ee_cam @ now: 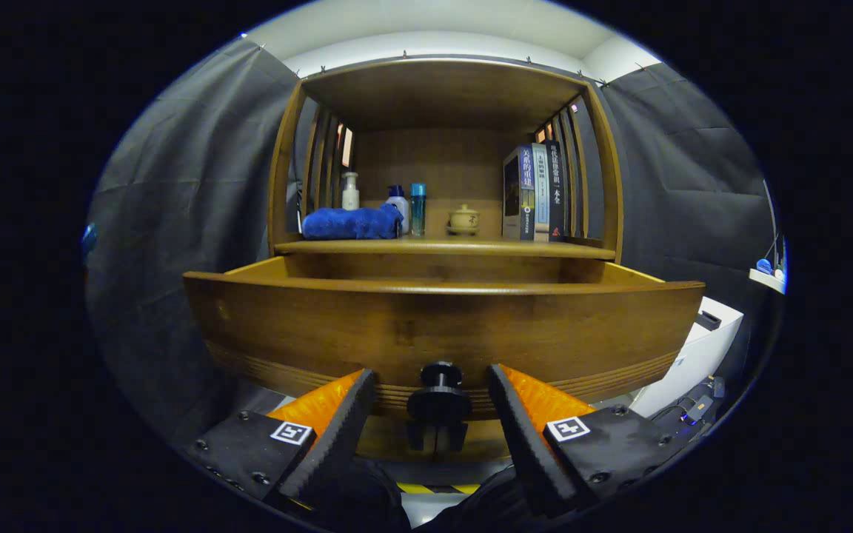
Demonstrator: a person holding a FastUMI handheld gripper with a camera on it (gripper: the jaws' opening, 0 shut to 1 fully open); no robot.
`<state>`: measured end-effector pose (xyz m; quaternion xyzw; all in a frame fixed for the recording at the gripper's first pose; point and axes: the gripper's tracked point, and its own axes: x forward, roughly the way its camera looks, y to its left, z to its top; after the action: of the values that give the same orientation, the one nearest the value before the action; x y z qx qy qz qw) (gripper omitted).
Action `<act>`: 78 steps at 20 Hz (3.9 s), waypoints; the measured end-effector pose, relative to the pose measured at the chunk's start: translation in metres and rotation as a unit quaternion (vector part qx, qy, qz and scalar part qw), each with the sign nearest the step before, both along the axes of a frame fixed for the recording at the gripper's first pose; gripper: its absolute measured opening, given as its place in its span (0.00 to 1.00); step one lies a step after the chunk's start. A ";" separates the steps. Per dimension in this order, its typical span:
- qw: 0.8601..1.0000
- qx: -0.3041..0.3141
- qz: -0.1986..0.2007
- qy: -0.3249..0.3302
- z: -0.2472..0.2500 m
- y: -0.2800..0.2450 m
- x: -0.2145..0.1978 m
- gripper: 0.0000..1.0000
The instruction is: Pull open the drawer, take out the items inside it, and place them on the countertop above the cabinet.
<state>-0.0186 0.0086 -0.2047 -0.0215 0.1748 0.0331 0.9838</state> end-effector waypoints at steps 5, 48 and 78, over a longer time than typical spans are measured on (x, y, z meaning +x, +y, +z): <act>0.997 0.001 0.002 -0.074 0.093 -0.005 0.022 0.98; 0.936 0.048 0.010 0.349 -0.046 -0.002 0.157 0.27; 0.986 0.040 0.049 0.152 0.126 0.028 0.261 0.27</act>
<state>0.2422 0.0363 -0.0788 0.0149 0.3197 0.0908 0.9430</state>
